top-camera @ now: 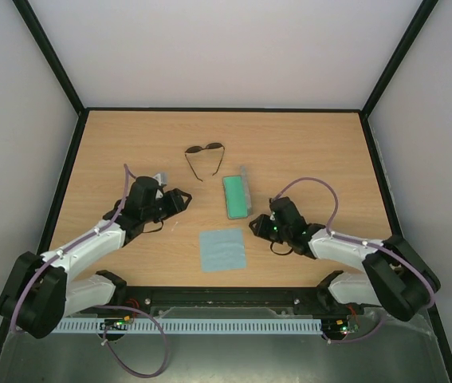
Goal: Organize the sunglasses
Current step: Adjust the sunglasses case at the center of the board.
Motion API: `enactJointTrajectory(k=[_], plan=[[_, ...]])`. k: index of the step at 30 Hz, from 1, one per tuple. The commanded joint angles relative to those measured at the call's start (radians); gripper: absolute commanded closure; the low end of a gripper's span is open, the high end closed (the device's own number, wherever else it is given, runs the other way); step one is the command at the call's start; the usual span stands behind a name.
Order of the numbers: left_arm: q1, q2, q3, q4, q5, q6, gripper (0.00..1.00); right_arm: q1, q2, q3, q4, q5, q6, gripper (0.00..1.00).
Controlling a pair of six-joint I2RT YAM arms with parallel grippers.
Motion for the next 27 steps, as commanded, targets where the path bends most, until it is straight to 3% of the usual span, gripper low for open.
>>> enactJointTrajectory(k=[1,11,27], plan=[[0.012,-0.033,0.021,-0.027,-0.014,0.018,0.44,0.037,0.071,-0.044,0.222,0.033,0.114,0.76],[0.017,-0.027,0.014,-0.021,-0.015,0.017,0.43,0.038,0.239,-0.072,0.473,0.037,0.218,0.78],[0.018,-0.039,-0.004,-0.020,-0.018,0.014,0.43,-0.044,0.306,-0.013,0.432,0.101,0.171,0.81]])
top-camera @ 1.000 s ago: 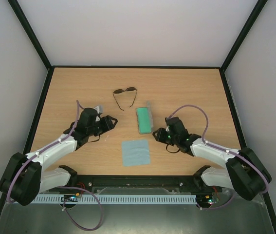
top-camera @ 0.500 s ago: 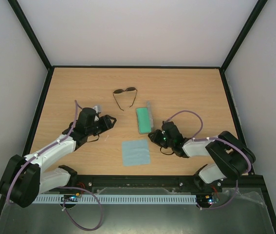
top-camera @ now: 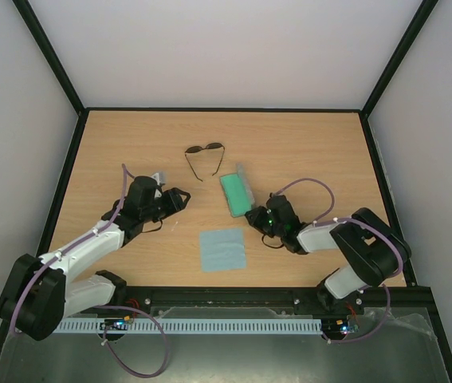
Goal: Organize the sunglasses
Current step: Adjust the sunglasses case at the center of the board.
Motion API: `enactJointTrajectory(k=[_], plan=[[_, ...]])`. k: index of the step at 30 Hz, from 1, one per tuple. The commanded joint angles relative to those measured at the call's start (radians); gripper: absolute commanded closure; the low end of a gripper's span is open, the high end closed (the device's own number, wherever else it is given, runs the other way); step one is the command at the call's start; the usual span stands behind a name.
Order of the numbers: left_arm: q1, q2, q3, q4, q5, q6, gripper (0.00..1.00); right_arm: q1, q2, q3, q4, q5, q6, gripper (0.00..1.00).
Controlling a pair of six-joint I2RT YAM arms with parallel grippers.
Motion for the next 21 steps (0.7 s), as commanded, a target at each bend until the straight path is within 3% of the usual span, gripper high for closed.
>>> enactJointTrajectory(k=[1,21], plan=[[0.007,-0.019,-0.003,-0.014,-0.008,0.011,0.44,-0.054,0.006,0.032,-0.041,0.053,-0.043,0.81],[0.007,-0.060,0.002,-0.061,-0.021,0.018,0.44,-0.201,0.104,0.250,-0.207,0.069,-0.214,0.79]])
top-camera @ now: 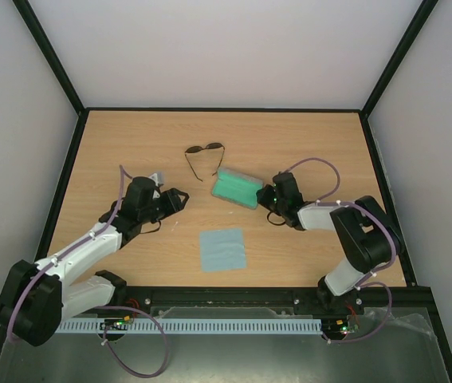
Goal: Organize the sunglasses
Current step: Adjust the sunglasses case at the center of the board.
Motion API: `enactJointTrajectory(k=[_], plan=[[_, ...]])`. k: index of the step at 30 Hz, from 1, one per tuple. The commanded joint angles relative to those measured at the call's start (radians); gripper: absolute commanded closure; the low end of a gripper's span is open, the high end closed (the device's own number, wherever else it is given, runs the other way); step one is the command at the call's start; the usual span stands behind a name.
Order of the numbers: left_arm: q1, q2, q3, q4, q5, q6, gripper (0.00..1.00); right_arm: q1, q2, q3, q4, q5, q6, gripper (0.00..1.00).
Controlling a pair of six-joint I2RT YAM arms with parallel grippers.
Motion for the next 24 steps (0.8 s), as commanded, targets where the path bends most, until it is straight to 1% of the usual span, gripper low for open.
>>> enactJointTrajectory(k=[1,11,14,17,19,24], plan=[[0.007,-0.026,0.002,-0.029,-0.012,0.015,0.43,-0.023,0.041,0.058,-0.043,0.021,-0.061,0.79],[0.007,-0.031,0.004,-0.041,-0.017,0.017,0.43,-0.051,0.107,0.164,-0.088,0.005,-0.136,0.79],[0.007,-0.031,0.006,-0.047,-0.020,0.020,0.43,-0.054,0.102,0.168,-0.098,-0.004,-0.143,0.79],[0.007,-0.034,0.010,-0.062,-0.022,0.028,0.42,-0.055,0.054,0.134,-0.105,-0.011,-0.145,0.77],[0.007,-0.042,0.012,-0.074,-0.022,0.034,0.36,-0.054,-0.008,0.096,-0.118,-0.010,-0.147,0.73],[0.007,-0.052,0.026,-0.144,-0.015,0.058,0.27,-0.053,-0.193,0.000,-0.194,-0.016,-0.160,0.61]])
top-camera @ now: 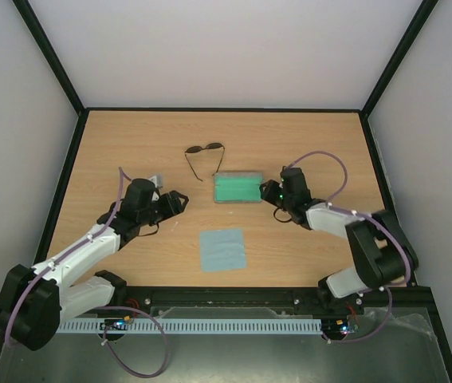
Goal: Organize the sunglasses
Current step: Adjust the sunglasses case at the center of the board, then fold the glasses cleaning cloth at the center of the board.
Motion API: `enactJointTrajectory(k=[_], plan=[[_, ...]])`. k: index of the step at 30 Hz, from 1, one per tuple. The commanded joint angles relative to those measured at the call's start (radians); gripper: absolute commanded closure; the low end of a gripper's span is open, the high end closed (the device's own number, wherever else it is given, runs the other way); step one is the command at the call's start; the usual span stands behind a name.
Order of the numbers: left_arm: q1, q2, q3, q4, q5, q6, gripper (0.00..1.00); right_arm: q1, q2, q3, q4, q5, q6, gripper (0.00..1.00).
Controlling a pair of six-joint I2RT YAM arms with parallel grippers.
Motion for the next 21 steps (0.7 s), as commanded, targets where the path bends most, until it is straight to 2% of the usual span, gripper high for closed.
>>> enactJointTrajectory(k=[1,4,7,14,21], plan=[[0.006,-0.028,0.029,-0.090,0.002,0.033,0.25,-0.002,-0.156,-0.067,-0.095,-0.010,-0.032,0.57],[0.003,-0.045,0.032,-0.143,0.005,0.047,0.18,0.011,-0.228,-0.074,-0.174,-0.035,-0.058,0.46],[-0.008,-0.051,0.026,-0.192,0.011,0.061,0.14,0.066,-0.281,-0.058,-0.274,-0.036,-0.085,0.42],[-0.099,-0.006,0.006,-0.236,-0.061,0.045,0.14,0.279,-0.221,0.055,-0.445,0.092,-0.132,0.46],[-0.177,0.057,0.010,-0.231,-0.148,0.031,0.14,0.407,-0.076,0.134,-0.485,0.188,-0.133,0.57]])
